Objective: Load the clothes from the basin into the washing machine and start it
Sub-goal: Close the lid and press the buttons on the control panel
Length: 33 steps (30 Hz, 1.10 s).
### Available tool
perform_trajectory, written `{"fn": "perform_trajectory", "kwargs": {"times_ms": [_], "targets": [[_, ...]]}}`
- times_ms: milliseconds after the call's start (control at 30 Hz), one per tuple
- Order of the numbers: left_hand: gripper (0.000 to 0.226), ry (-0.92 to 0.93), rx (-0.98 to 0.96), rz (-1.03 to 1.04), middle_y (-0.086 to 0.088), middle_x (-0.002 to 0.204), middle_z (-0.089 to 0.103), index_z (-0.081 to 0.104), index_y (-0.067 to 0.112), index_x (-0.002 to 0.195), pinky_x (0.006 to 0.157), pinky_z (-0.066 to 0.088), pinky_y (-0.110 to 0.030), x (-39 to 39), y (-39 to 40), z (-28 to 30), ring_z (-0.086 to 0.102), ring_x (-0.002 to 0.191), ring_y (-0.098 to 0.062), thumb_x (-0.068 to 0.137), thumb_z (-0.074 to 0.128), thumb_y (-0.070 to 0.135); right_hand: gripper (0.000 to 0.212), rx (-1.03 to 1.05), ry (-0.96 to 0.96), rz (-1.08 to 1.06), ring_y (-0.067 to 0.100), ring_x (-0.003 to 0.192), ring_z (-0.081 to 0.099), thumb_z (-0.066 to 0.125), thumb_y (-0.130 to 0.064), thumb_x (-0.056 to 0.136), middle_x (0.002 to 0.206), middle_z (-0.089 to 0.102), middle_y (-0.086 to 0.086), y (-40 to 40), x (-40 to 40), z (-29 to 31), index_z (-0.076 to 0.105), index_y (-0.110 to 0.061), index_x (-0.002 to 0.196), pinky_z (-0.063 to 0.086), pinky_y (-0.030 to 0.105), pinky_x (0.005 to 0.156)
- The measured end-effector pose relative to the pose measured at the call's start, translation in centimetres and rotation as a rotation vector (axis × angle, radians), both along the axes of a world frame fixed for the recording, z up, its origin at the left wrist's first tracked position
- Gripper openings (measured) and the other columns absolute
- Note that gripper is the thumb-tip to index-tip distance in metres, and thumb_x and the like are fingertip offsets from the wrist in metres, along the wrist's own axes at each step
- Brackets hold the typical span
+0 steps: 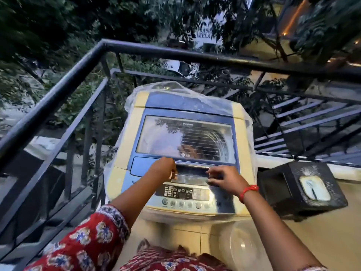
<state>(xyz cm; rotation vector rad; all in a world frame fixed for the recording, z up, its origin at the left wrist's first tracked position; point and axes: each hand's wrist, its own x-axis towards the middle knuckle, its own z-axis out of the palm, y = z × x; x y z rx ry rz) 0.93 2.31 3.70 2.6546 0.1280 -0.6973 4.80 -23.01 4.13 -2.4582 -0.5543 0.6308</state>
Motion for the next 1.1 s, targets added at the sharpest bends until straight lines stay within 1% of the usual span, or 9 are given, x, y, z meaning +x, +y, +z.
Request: {"fn": "perform_trajectory", "kwargs": {"times_ms": [67, 133, 333, 433, 567, 733, 867, 1000, 1100], "targets": [[0.013, 0.037, -0.037, 0.031, -0.013, 0.088, 0.075, 0.077, 0.01, 0.081, 0.084, 0.058, -0.039, 0.7, -0.2, 0.0, 0.072, 0.084, -0.028, 0.074, 0.068, 0.004, 0.027, -0.066, 0.014, -0.032, 0.006, 0.074, 0.059, 0.086, -0.024, 0.068, 0.083, 0.068, -0.002, -2.3, 0.2, -0.3, 0.071, -0.015, 0.088, 0.044, 0.011, 0.068], [0.015, 0.059, -0.069, 0.078, -0.015, 0.084, 0.074, 0.077, 0.008, 0.077, 0.081, 0.059, -0.04, 1.2, -0.4, -0.4, 0.072, 0.079, -0.029, 0.071, 0.067, -0.001, 0.03, -0.084, 0.109, -0.063, 0.002, 0.06, 0.049, 0.09, -0.015, 0.061, 0.07, 0.06, -0.006, -4.0, -0.1, -0.6, 0.064, -0.016, 0.076, 0.04, 0.011, 0.059], [0.015, 0.044, -0.143, 0.184, -0.013, 0.09, 0.074, 0.075, 0.005, 0.088, 0.08, 0.059, -0.037, 1.5, -0.3, -0.6, 0.071, 0.086, -0.028, 0.082, 0.062, 0.002, 0.038, -0.1, 0.215, -0.077, 0.008, 0.063, 0.046, 0.092, -0.011, 0.056, 0.072, 0.054, -0.003, -4.3, 0.5, -1.3, 0.06, -0.014, 0.076, 0.044, 0.015, 0.059], [0.015, 0.061, -0.169, 0.225, -0.014, 0.075, 0.074, 0.075, 0.003, 0.074, 0.072, 0.061, -0.037, 1.4, -0.1, -0.8, 0.073, 0.07, -0.026, 0.071, 0.066, -0.008, 0.042, -0.158, 0.242, -0.033, 0.01, 0.065, 0.047, 0.092, -0.014, 0.055, 0.074, 0.054, -0.003, -3.9, 1.0, -1.4, 0.058, -0.012, 0.08, 0.048, 0.025, 0.064], [0.014, 0.058, -0.218, 0.26, -0.004, 0.069, 0.073, 0.073, 0.006, 0.069, 0.061, 0.053, -0.023, 0.7, 0.4, -0.3, 0.071, 0.065, -0.017, 0.075, 0.067, -0.004, 0.043, -0.176, 0.239, -0.028, 0.013, 0.067, 0.047, 0.092, -0.013, 0.055, 0.075, 0.053, -0.001, -3.7, 1.0, -1.5, 0.056, -0.014, 0.078, 0.05, 0.03, 0.066], [0.019, 0.077, -0.303, 0.312, -0.018, 0.069, 0.072, 0.072, -0.003, 0.071, 0.066, 0.062, -0.039, 0.8, 0.3, -0.2, 0.073, 0.067, -0.029, 0.077, 0.059, -0.015, 0.043, -0.142, 0.239, -0.075, 0.014, 0.067, 0.047, 0.093, -0.01, 0.053, 0.073, 0.054, -0.002, -3.8, 0.6, -1.4, 0.058, -0.011, 0.078, 0.051, 0.033, 0.067], [0.012, 0.09, -0.294, 0.306, -0.015, 0.071, 0.073, 0.074, -0.002, 0.076, 0.067, 0.061, -0.036, 0.6, 0.1, 0.5, 0.073, 0.067, -0.026, 0.076, 0.068, -0.012, 0.043, -0.105, 0.219, -0.095, 0.016, 0.07, 0.047, 0.092, -0.009, 0.053, 0.076, 0.053, -0.001, -4.4, 0.0, -1.3, 0.06, -0.009, 0.081, 0.054, 0.04, 0.074], [0.008, 0.076, -0.31, 0.327, -0.016, 0.07, 0.072, 0.073, -0.003, 0.071, 0.071, 0.062, -0.042, 0.2, 0.0, 0.5, 0.073, 0.069, -0.032, 0.074, 0.073, -0.01, 0.043, -0.208, 0.154, -0.007, 0.012, 0.066, 0.045, 0.092, -0.016, 0.056, 0.074, 0.052, -0.005, -3.5, 0.2, -0.7, 0.055, -0.014, 0.077, 0.046, 0.026, 0.064], [0.009, 0.065, -0.318, 0.349, -0.016, 0.072, 0.073, 0.074, -0.003, 0.069, 0.072, 0.062, -0.043, -0.1, 0.2, 0.5, 0.073, 0.069, -0.031, 0.075, 0.073, -0.009, 0.047, -0.335, 0.123, 0.069, 0.017, 0.07, 0.049, 0.092, -0.023, 0.057, 0.073, 0.052, -0.005, -2.4, 0.4, -0.2, 0.047, -0.021, 0.072, 0.045, 0.032, 0.067]]}}
